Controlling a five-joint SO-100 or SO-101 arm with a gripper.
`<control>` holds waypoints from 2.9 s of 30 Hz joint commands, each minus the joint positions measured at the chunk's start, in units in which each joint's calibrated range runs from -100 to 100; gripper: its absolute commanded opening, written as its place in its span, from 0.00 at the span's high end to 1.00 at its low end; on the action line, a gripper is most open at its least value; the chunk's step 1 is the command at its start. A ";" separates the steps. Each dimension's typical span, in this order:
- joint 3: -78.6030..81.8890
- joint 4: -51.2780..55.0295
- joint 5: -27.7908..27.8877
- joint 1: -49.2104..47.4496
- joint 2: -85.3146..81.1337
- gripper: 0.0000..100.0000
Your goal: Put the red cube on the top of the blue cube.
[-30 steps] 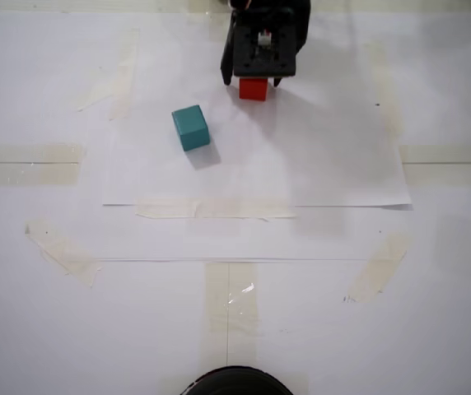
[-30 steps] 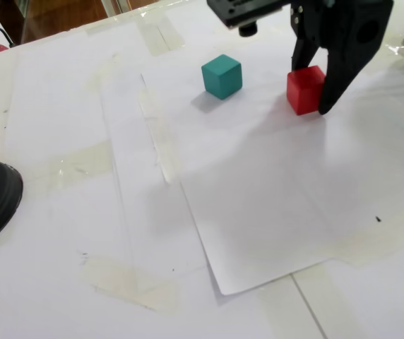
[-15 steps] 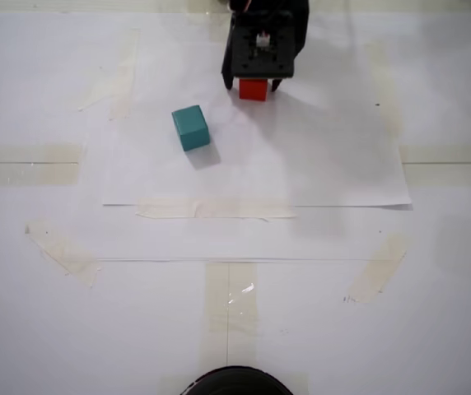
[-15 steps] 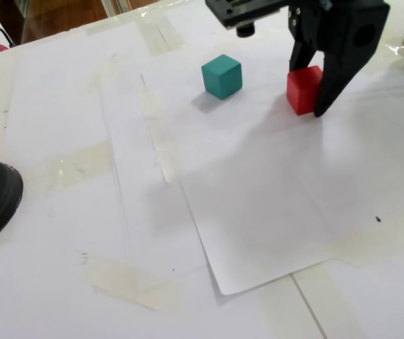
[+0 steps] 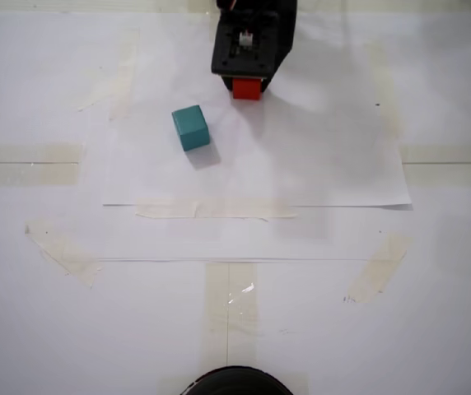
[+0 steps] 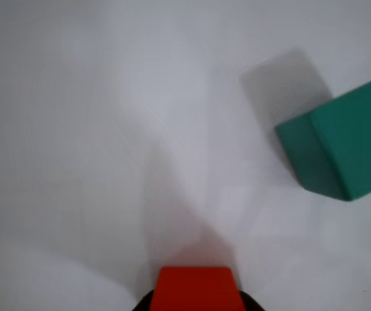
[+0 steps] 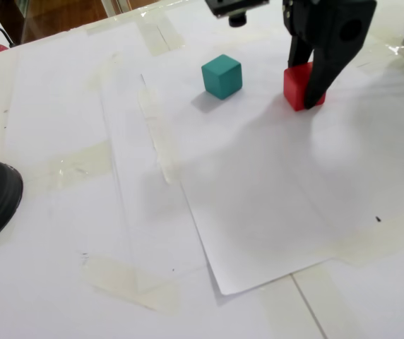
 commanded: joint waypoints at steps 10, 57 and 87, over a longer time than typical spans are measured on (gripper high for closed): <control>-8.55 6.15 3.42 0.00 0.42 0.88; -60.93 29.14 17.92 15.37 22.22 0.89; -64.93 28.81 23.39 17.72 27.11 0.90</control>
